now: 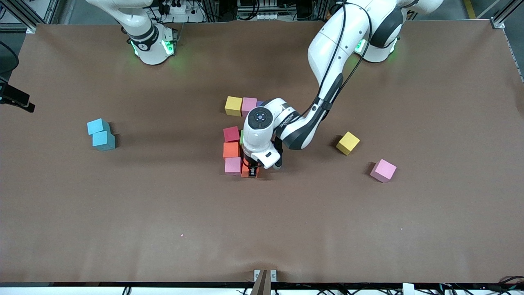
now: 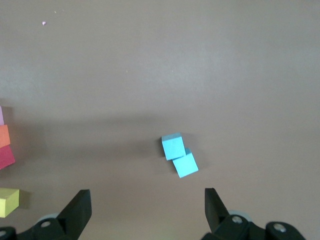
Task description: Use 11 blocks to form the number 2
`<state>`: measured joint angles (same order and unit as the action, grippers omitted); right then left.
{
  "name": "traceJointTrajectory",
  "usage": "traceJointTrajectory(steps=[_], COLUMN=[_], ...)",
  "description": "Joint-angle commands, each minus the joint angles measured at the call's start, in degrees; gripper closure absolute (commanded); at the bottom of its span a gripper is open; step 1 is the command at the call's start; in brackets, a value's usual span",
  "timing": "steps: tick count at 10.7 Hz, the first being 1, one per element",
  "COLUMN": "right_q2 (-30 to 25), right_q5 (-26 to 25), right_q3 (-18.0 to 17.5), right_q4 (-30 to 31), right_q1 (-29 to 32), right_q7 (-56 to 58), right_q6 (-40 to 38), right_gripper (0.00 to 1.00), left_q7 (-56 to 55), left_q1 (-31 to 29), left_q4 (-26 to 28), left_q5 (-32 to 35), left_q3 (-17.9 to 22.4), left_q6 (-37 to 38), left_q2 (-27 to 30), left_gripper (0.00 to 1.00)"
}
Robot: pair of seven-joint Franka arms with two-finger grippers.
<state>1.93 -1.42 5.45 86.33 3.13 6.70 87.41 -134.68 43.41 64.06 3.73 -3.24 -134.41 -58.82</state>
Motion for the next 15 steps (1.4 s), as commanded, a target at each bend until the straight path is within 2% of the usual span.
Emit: traceJointTrajectory(steps=[1, 9, 10, 11, 12, 13, 15], right_q2=[0.7, 0.9, 0.9, 0.9, 0.9, 0.9, 0.9], right_q5=[0.2, 0.3, 0.3, 1.6, 3.9, 5.0, 4.2], right_q3=[-0.7, -0.7, -0.7, -0.5, -0.3, -0.3, -0.4], right_q4=[-1.3, -2.0, -2.2, -2.4, -2.4, -2.4, -2.3], right_q1=[0.1, 0.3, 0.3, 0.4, 0.9, 1.5, 1.2], right_q7=[-0.4, -0.5, -0.5, -0.5, -0.2, 0.0, -0.6], right_q6=[0.5, -1.9, -1.9, -1.9, -1.9, -1.5, -2.0], right_gripper=[0.00, 0.00, 0.00, 0.00, 0.00, 0.00, 0.00], left_q7=[-1.1, -1.3, -1.2, -1.2, -1.1, -1.0, -0.8], left_q1=[0.7, 0.7, 0.7, 0.7, 0.7, 0.7, 0.7], left_q4=[-1.7, -1.8, -1.8, -1.7, -1.7, -1.7, -1.5], left_q5=[-1.4, -1.4, -1.4, -1.4, -1.4, -1.4, -1.1], left_q3=[0.8, 1.2, 1.3, 1.5, 1.7, 1.8, 1.9], left_q6=[-2.6, -5.7, -5.9, -6.1, -6.5, -6.5, -6.0], left_q2=[-2.4, -3.9, -4.0, -3.9, -3.9, -3.8, -2.3], left_gripper=[0.63, 0.63, 0.56, 0.38, 0.10, 0.00, 0.00])
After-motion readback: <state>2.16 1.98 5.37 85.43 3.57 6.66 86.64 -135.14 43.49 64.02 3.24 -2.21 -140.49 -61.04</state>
